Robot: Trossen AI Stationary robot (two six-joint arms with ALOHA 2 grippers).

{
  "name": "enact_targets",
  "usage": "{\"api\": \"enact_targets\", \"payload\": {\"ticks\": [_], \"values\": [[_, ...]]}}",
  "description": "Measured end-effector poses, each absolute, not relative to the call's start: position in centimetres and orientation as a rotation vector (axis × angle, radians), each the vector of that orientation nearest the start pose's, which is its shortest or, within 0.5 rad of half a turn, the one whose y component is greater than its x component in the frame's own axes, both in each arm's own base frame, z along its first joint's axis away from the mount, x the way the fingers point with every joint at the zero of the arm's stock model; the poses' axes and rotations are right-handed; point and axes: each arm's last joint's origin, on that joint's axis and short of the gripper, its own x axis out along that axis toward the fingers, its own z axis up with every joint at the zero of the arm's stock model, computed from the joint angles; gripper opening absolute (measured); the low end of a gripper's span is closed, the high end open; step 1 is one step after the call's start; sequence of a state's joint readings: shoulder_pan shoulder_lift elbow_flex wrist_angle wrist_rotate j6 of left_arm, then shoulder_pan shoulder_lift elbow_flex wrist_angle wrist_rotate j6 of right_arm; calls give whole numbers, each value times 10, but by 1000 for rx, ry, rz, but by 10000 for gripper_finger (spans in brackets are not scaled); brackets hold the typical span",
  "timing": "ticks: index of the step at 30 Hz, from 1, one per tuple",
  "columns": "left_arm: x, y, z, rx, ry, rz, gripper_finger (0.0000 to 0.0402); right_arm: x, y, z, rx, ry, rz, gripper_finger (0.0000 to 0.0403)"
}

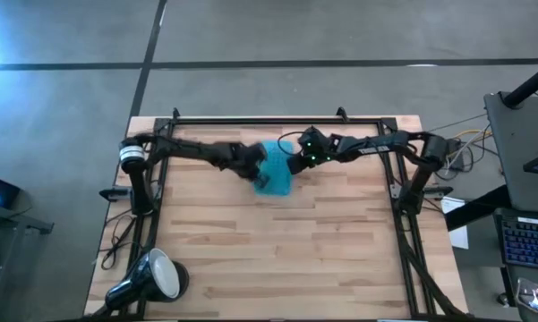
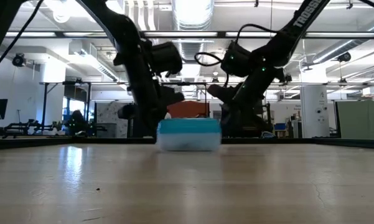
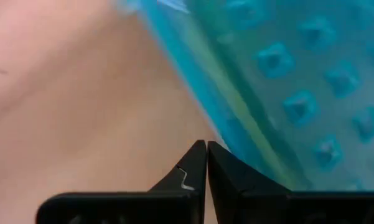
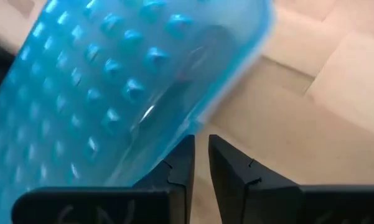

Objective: Pick & place school supplies into a supply box
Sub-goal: Close the blue supply box, then return to Home Position

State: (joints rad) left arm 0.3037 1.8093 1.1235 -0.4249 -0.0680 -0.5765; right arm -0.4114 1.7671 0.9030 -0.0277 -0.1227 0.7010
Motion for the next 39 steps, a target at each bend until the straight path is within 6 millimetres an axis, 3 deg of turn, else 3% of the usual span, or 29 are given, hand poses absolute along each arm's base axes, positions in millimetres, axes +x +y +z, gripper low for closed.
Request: {"api": "enact_targets", "payload": {"ticks": [5,11,15,18,21,24,26,30,34,39], "values": [[338,69,172,-606,1034,609,0,304,-97,149,832,864,-559,43],[316,54,199,-635,968,708,0,268,-53,169,815,942,-535,43],[295,50,249,-677,796,659,0,237,-38,198,714,890,-586,43],[279,52,304,-624,521,541,0,222,-40,244,510,671,-454,43],[250,53,354,-499,265,461,0,194,-39,287,483,502,-372,43],[212,51,379,-366,164,587,0,156,-36,313,533,334,-552,43],[190,49,389,-405,85,679,0,132,-33,327,539,178,-651,43],[165,41,388,-444,19,675,0,107,-21,327,509,84,-570,43],[164,31,355,-467,104,522,0,108,-11,302,523,150,-462,43],[162,24,315,-540,89,392,0,113,-5,266,559,164,-445,43]]}}
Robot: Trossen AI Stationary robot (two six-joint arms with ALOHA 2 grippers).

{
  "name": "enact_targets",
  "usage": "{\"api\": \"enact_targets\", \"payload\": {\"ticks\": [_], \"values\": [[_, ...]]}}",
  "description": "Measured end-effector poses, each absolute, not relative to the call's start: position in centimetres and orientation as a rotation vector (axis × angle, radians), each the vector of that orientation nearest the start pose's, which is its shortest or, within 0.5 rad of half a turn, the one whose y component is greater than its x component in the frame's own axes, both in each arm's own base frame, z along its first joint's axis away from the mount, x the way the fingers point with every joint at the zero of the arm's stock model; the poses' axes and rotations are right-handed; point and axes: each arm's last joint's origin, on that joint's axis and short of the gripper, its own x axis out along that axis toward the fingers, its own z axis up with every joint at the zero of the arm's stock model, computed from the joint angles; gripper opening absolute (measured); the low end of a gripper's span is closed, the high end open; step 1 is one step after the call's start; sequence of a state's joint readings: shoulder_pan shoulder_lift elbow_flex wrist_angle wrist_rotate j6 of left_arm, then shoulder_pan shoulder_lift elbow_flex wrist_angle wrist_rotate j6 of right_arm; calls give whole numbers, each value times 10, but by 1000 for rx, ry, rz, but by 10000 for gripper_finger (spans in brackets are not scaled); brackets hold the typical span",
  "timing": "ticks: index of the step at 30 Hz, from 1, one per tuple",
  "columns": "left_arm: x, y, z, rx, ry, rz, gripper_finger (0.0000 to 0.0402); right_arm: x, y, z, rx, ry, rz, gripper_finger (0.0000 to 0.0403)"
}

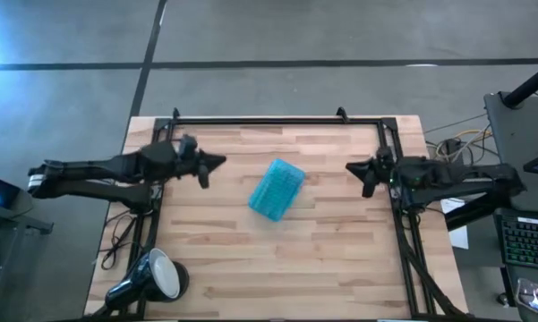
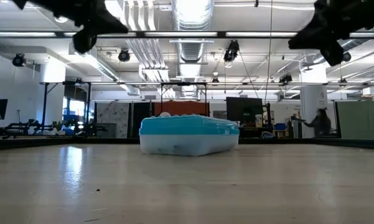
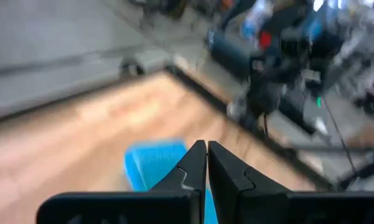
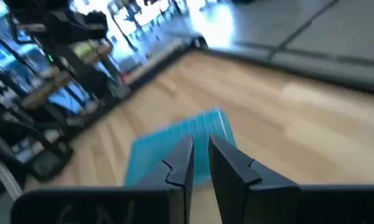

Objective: Pick & place school supplies into a supply box
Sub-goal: Return to Home Position

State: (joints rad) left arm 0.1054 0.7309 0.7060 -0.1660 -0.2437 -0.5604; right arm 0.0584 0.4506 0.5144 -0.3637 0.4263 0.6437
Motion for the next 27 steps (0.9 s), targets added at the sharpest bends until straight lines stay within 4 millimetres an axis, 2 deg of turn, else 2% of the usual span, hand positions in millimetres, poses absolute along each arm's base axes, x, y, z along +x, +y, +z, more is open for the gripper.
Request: {"api": "enact_targets", "payload": {"ticks": [4,8,12,14,16,19,23,27], "values": [[153,23,289,-562,93,382,0,112,-5,245,586,197,-442,43],[150,23,245,-553,211,420,0,114,-4,222,566,277,-467,43],[142,22,193,-542,313,448,0,113,-4,202,556,304,-477,43],[130,20,160,-537,367,460,0,107,-5,187,549,328,-482,43],[118,19,135,-531,419,472,0,104,-5,183,559,291,-472,43],[117,18,140,-525,404,425,0,100,-5,168,547,338,-480,43],[112,16,175,-543,172,349,0,91,-6,171,564,268,-470,43],[99,16,193,-555,-36,299,0,84,-6,170,588,190,-442,43]]}}
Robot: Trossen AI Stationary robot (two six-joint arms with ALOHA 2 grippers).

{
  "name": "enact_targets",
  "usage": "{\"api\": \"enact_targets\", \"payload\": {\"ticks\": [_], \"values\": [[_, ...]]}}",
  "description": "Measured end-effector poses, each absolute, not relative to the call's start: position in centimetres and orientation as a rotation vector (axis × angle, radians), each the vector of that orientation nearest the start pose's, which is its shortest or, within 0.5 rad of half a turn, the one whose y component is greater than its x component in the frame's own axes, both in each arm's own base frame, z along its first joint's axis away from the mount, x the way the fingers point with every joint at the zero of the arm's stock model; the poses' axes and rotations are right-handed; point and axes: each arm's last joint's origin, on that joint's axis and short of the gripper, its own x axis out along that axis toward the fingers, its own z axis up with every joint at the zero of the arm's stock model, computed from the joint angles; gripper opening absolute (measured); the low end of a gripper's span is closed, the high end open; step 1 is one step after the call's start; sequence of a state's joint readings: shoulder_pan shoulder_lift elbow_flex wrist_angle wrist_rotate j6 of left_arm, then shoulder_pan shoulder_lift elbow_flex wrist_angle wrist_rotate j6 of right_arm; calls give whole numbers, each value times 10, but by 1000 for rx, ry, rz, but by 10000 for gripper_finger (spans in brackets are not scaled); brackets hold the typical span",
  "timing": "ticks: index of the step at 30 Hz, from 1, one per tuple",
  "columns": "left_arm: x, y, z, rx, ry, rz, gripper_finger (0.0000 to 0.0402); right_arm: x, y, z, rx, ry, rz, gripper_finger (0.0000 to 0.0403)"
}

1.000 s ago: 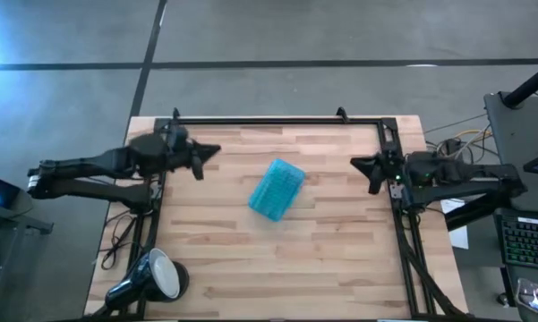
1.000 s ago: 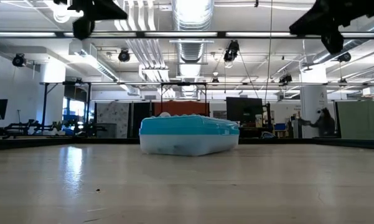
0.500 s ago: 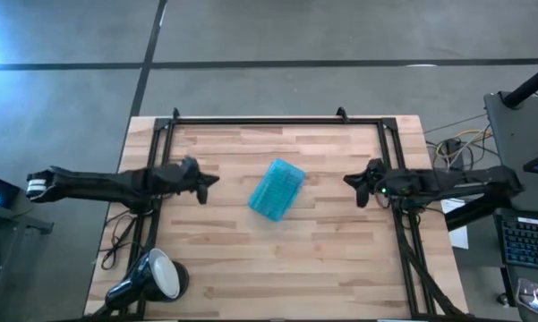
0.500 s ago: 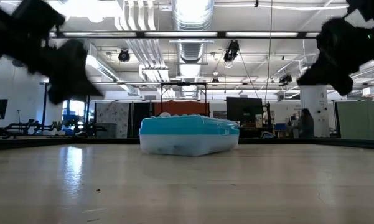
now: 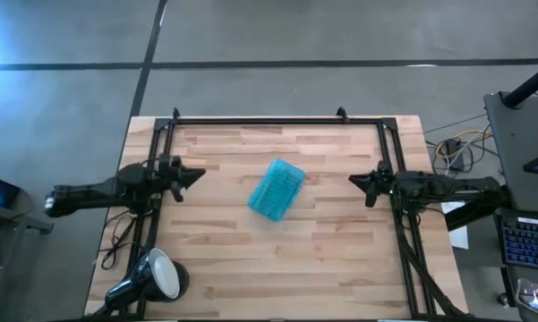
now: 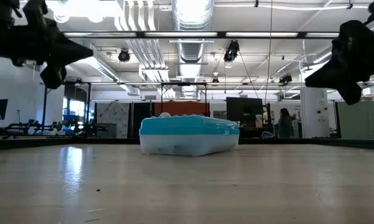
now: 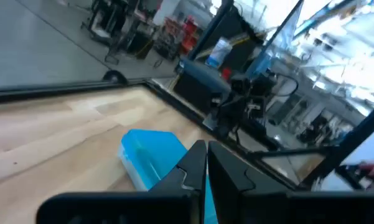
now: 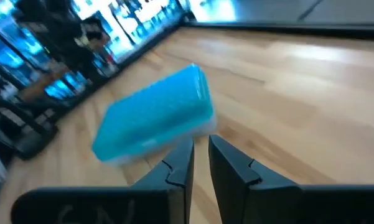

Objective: Pick & place school supplies into a supply box
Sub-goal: Return to Home Position

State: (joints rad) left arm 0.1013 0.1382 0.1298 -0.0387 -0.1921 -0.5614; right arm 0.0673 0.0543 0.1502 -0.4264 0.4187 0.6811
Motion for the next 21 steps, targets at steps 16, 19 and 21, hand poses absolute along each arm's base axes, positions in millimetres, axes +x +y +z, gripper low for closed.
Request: {"api": "enact_targets", "payload": {"ticks": [16,19,21], "values": [[97,19,169,-556,-117,321,0,94,-5,181,721,-274,-277,43],[98,19,167,-556,-99,327,0,94,-5,181,721,-272,-278,43],[98,20,166,-555,-87,330,0,94,-5,181,721,-272,-279,43]]}}
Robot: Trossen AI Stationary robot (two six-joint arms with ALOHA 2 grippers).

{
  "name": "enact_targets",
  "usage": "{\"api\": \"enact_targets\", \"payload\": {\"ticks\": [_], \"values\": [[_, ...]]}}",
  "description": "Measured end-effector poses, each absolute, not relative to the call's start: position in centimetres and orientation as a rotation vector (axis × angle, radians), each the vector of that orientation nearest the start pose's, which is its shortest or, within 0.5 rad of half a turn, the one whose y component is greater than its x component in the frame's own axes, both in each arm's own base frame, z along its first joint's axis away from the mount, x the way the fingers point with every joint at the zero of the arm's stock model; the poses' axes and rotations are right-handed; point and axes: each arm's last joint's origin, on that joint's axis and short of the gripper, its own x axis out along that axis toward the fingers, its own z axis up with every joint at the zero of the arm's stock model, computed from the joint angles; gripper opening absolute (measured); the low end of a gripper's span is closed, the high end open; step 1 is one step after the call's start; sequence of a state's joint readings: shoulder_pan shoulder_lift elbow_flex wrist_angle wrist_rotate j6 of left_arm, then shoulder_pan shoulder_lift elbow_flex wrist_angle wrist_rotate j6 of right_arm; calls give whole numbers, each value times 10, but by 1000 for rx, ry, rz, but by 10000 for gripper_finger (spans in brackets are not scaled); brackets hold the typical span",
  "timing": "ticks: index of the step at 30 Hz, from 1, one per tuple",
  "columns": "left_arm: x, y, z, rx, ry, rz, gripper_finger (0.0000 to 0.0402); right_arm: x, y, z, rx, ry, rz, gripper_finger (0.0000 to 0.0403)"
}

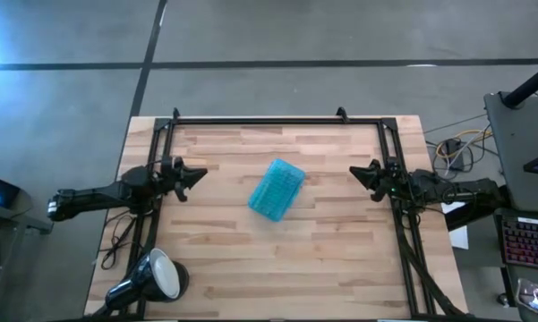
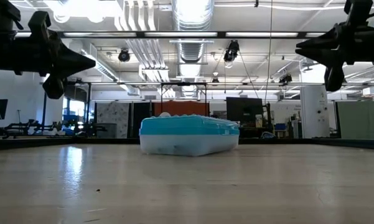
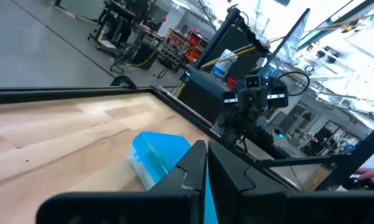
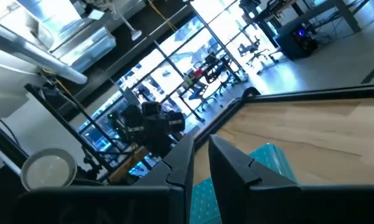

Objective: Pick & place school supplies into a supply box
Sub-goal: Return to Home Position

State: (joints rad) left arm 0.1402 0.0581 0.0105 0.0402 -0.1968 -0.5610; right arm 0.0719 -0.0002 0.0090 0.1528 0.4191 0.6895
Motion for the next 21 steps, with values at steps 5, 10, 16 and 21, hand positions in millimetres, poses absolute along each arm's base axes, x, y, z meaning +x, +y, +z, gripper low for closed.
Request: {"api": "enact_targets", "payload": {"ticks": [5,10,16,21], "values": [[99,20,166,-555,-79,332,0,94,-5,179,717,-257,-284,43],[99,20,166,-555,-79,334,0,95,-5,177,711,-234,-292,43],[99,20,165,-555,-76,335,0,95,1,177,715,-208,-239,43],[99,20,165,-555,-76,335,0,95,0,177,715,-209,-241,43]]}}
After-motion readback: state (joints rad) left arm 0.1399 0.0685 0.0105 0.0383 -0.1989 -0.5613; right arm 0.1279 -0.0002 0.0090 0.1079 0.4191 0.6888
